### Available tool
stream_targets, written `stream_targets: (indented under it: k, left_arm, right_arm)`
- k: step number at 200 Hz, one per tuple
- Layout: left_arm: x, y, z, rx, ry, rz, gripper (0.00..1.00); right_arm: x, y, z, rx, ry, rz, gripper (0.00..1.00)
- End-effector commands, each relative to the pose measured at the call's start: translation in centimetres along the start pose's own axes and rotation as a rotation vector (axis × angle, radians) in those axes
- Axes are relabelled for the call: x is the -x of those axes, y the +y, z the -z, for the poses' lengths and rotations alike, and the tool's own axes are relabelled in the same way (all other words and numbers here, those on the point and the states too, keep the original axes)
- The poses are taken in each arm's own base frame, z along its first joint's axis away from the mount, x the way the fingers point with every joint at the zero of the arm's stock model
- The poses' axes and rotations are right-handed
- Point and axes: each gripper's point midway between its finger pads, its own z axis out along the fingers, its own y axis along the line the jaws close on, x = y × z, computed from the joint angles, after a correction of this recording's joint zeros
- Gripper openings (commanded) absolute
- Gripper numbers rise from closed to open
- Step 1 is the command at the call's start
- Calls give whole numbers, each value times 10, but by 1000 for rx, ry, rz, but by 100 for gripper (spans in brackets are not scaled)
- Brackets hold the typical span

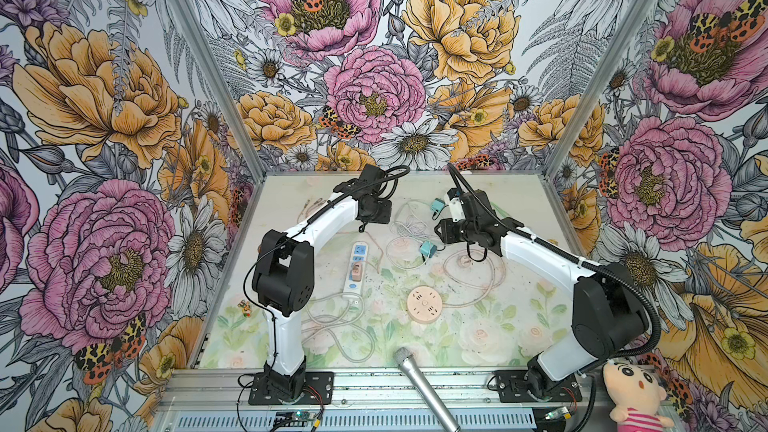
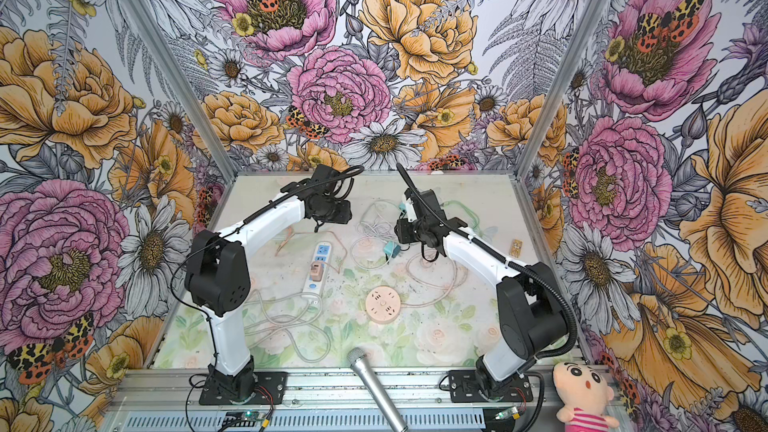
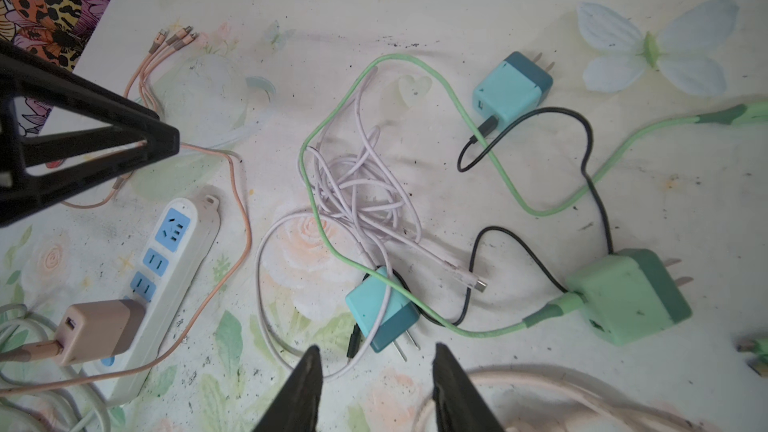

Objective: Insert the plug
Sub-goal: 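Move the left gripper over to the tangle of green and white cables, then grasp the green cable with the left gripper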

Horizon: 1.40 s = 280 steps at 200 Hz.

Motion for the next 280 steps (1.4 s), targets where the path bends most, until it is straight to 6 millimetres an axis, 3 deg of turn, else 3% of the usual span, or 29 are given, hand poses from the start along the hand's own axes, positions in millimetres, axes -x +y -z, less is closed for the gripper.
stream_targets:
  k: [1, 34, 110, 186, 256, 280]
  left_arm:
    - [-3, -31, -13, -95, 29, -41, 43]
    - [-5, -56, -24, -118, 40, -33, 43]
    - [-12, -74, -43, -85, 66, 166, 43]
    - [-33, -72, -65, -80, 104, 311, 46]
    - [-35, -74, -78, -65, 81, 367, 46]
    - [-38, -72, -91, -58, 99, 386, 46]
  right_arm:
    - [11, -20, 11, -54, -47, -51, 45]
    - [7, -35, 10, -67, -36, -94, 44]
    - [-4, -47, 8, -113, -21, -78, 44]
    - [-6, -54, 10, -154, -31, -46, 45]
    - [-3, -53, 12, -151, -75, -42, 44]
    - [-5, -53, 10, -147, -70, -36, 45]
